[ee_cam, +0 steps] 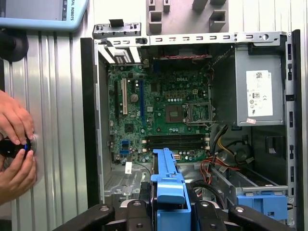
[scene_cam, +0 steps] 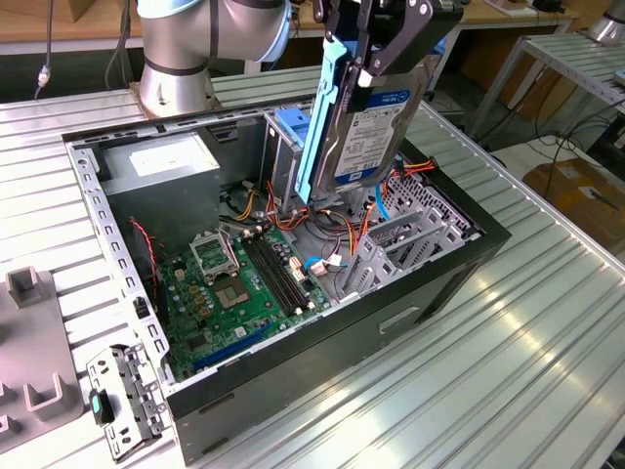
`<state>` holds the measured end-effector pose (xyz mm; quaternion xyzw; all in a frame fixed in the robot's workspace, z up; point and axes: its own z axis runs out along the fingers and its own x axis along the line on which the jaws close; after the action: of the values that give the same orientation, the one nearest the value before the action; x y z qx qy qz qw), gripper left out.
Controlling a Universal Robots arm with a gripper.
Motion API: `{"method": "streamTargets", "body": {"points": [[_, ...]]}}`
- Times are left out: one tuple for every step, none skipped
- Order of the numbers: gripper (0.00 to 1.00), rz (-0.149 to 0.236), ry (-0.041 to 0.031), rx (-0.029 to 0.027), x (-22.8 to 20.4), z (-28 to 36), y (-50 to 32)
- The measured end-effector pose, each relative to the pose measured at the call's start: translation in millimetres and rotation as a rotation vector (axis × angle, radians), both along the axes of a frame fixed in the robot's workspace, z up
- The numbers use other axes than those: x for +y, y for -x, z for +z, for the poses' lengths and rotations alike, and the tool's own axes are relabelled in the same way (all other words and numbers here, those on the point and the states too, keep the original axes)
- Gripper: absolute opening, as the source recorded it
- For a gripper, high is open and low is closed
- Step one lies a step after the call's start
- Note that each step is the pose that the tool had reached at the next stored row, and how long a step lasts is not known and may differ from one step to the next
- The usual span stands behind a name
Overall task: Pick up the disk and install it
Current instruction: 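Insert the disk into the insertion slot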
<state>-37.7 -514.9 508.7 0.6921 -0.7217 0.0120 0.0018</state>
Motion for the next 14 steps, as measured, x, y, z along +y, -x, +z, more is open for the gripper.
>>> {"method": "streamTargets", "body": {"points": [[0.37,0.0,-0.0001,0.0,-0.1,-0.1,0.0],[0.37,0.0,0.0,0.0,-0.2,0.0,0.0],[0.37,0.0,0.0,0.0,-0.3,0.0,0.0],[0.37,0.0,-0.0001,0.0,-0.4,-0.1,0.0],[0.37,0.0,-0.0001,0.0,-0.5,0.0,0.0],[0.37,0.0,-0.0001,0.0,-1.3,-0.1,-0.1],[0.37,0.0,0.0,0.0,-5.3,-0.5,-0.2],[0.37,0.0,-0.0002,0.0,-9.6,-1.2,-0.3],[0.37,0.0,-0.0002,0.0,-13.9,-1.8,-0.4],[0.37,0.0,0.0001,0.0002,-18.5,-2.5,-0.6],[0.37,0.0,0.0,0.0001,-22.4,-3.5,-0.8],[0.37,0.0,-0.0002,0.0001,-25.4,-4.9,-2.0],[0.37,0.0,-0.0005,-0.0001,-26.5,-6.0,-5.1],[0.37,0.0,-0.0001,0.0001,-27.0,-6.8,-9.9]]}}
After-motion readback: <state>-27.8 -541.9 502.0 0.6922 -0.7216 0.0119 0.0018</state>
